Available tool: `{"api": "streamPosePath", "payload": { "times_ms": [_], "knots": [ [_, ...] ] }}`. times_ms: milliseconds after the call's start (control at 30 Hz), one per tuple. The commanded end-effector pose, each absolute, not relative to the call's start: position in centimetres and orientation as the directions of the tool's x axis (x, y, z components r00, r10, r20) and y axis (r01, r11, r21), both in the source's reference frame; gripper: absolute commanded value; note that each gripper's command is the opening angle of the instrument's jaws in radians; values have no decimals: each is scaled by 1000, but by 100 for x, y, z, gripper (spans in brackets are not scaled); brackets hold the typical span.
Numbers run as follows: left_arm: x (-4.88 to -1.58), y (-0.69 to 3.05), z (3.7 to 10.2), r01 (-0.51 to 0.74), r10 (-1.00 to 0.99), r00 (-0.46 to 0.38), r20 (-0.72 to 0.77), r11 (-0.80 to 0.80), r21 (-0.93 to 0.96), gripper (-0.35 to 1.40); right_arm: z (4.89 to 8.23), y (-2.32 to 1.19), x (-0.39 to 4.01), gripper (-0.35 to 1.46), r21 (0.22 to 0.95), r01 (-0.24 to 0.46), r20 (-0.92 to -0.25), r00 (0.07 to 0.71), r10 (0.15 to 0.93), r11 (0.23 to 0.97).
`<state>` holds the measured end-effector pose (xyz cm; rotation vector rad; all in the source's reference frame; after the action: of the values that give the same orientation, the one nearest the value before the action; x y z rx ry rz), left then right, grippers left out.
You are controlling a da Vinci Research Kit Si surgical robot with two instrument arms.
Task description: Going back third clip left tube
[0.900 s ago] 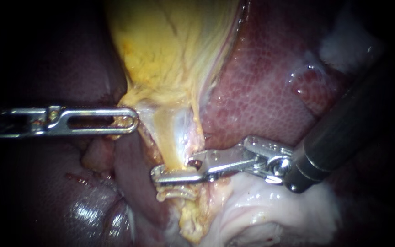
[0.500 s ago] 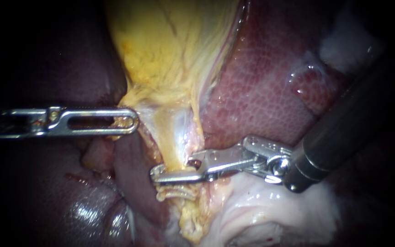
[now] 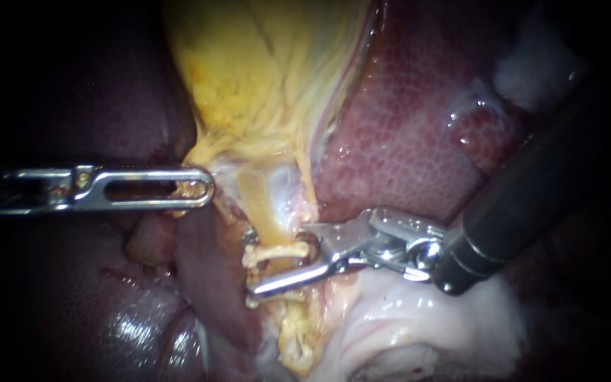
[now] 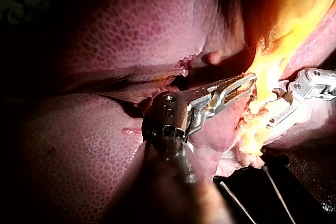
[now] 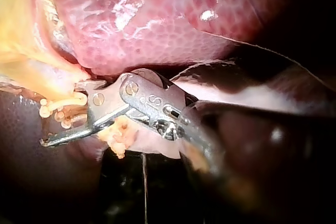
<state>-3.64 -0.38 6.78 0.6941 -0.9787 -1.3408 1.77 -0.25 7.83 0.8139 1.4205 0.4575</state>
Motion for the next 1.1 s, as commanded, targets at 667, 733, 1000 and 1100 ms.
{"api": "streamPosePath", "payload": {
  "times_ms": [667,733,1000,1100],
  "knots": [
    [-363,-38,680,468,-983,-43,178,137,873,-35,728,23,70,60,715,165,-699,129,704,680],
    [-363,-38,680,468,-983,-43,178,137,873,-35,713,31,57,60,709,160,-705,140,695,687],
    [-365,-39,684,469,-983,-44,180,139,872,-35,680,38,35,60,699,165,-715,160,681,695],
    [-367,-39,687,470,-982,-45,181,139,872,-35,676,36,36,60,696,167,-718,162,677,699]
  ]
}}
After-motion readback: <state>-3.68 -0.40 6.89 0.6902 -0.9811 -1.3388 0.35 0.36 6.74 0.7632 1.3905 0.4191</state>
